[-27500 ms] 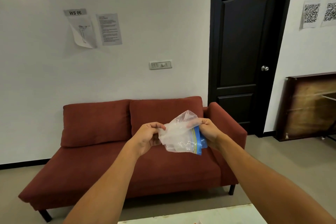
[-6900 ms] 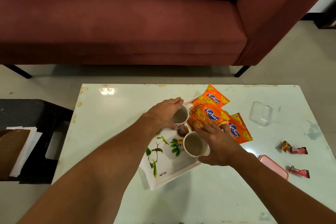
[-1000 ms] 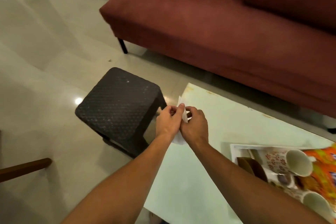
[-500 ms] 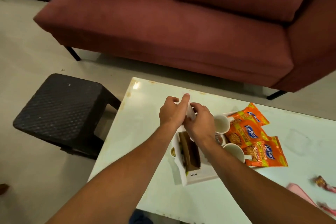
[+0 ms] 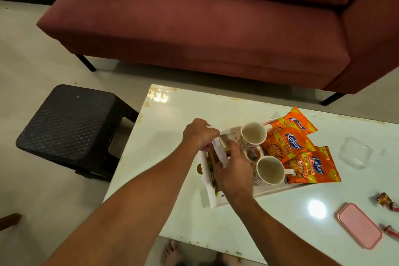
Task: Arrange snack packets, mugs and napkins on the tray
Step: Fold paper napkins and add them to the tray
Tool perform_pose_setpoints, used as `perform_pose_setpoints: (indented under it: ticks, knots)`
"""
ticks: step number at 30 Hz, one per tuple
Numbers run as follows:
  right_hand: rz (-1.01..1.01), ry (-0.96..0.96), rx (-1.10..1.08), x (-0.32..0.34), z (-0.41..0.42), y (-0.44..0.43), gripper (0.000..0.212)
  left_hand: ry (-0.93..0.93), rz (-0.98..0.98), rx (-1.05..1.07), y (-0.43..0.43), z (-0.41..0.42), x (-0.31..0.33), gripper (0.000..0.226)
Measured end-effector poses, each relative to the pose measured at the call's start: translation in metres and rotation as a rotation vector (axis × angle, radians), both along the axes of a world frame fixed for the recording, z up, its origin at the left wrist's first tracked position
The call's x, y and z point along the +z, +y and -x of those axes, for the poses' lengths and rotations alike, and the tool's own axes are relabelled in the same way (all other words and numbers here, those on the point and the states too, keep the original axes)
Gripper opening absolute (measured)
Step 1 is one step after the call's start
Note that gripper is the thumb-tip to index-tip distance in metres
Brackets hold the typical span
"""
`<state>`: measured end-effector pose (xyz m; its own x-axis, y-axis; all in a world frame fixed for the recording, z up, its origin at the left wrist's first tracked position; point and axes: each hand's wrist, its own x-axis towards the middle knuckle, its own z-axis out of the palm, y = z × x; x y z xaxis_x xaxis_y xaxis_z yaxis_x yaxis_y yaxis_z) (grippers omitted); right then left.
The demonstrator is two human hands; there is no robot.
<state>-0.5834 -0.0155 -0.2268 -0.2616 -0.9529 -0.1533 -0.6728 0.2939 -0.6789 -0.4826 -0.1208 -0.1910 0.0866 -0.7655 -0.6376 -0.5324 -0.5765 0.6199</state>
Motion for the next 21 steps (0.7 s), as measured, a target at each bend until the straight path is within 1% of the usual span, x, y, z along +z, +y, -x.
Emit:
perform_pose_setpoints:
  ticks: [3, 8, 12, 14, 21]
  knots:
    - [-0.081, 0.031, -0.053, -0.013, -0.001, 0.017, 0.053, -0.06, 0.039, -0.055, 0.004, -0.002, -0.016, 0.023]
    - [-0.106, 0.082, -0.054, -0.027, -0.001, 0.033, 0.038, -0.16, 0.042, -0.166, 0.009, -0.003, -0.041, 0.031]
    - [-0.116, 0.116, -0.064, -0.033, -0.004, 0.037, 0.035, -0.23, 0.087, -0.213, 0.01, 0.0, -0.055, 0.034]
    - [-0.113, 0.138, -0.065, -0.037, -0.004, 0.038, 0.033, -0.274, 0.097, -0.257, 0.009, 0.004, -0.06, 0.032]
    - [-0.112, 0.223, -0.022, -0.049, -0.001, 0.049, 0.034, -0.372, 0.072, -0.339, 0.009, 0.013, -0.068, 0.028]
